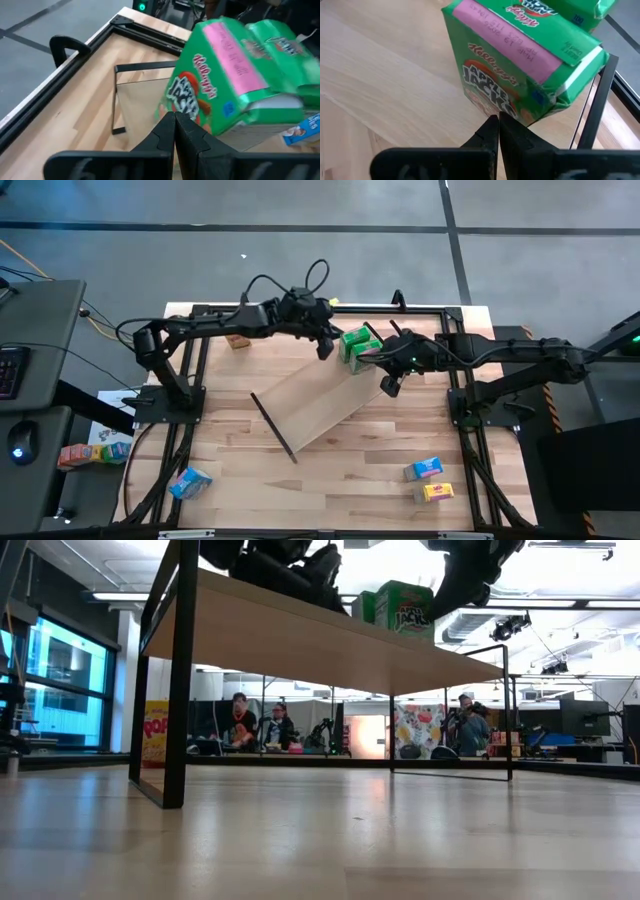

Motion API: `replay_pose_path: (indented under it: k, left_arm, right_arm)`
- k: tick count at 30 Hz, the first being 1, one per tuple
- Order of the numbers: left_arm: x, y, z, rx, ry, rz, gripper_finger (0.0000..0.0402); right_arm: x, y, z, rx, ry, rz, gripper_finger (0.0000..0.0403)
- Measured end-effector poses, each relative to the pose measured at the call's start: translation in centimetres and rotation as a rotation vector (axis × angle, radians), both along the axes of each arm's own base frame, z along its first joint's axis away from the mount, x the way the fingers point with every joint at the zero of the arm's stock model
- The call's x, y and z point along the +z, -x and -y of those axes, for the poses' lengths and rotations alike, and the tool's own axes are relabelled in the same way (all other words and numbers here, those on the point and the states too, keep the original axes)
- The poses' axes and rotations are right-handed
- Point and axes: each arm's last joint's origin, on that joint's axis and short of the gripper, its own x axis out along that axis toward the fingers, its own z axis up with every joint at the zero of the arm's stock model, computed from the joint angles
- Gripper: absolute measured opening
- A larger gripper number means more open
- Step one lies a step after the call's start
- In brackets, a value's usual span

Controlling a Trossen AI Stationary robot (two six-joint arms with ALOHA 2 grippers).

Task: Stack cereal on shelf
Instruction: Put the green cereal box on the shelf align with the other green cereal box

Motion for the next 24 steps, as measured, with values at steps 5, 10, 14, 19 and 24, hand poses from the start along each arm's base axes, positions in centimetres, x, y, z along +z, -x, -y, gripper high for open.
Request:
replay_pose_path:
  k: [5, 10, 14, 19, 24]
  left_arm:
    - [0.0, -0.1, 0.4, 0.006, 0.032, 0.003, 0.0]
    - [0.0, -0.4, 1.1, -0.009, 0.035, 0.003, 0.0]
    - [0.0, -0.5, 1.4, -0.016, 0.038, 0.003, 0.0]
    - [0.0, -0.5, 1.4, -0.013, 0.044, 0.003, 0.0]
    - [0.1, -0.2, 1.1, 0.002, 0.057, 0.001, 0.0]
  right_arm:
    - [0.0, 0.0, 0.0, -0.002, 0.004, 0.0, 0.0]
    - [0.1, 0.0, 0.0, 0.002, 0.013, 0.004, 0.0]
    - [0.1, -0.1, 0.1, 0.017, 0.028, 0.007, 0.0]
    - [0.1, -0.1, 0.1, 0.03, 0.041, 0.005, 0.0]
    - [0.1, 0.0, 0.1, 0.031, 0.04, -0.008, 0.0]
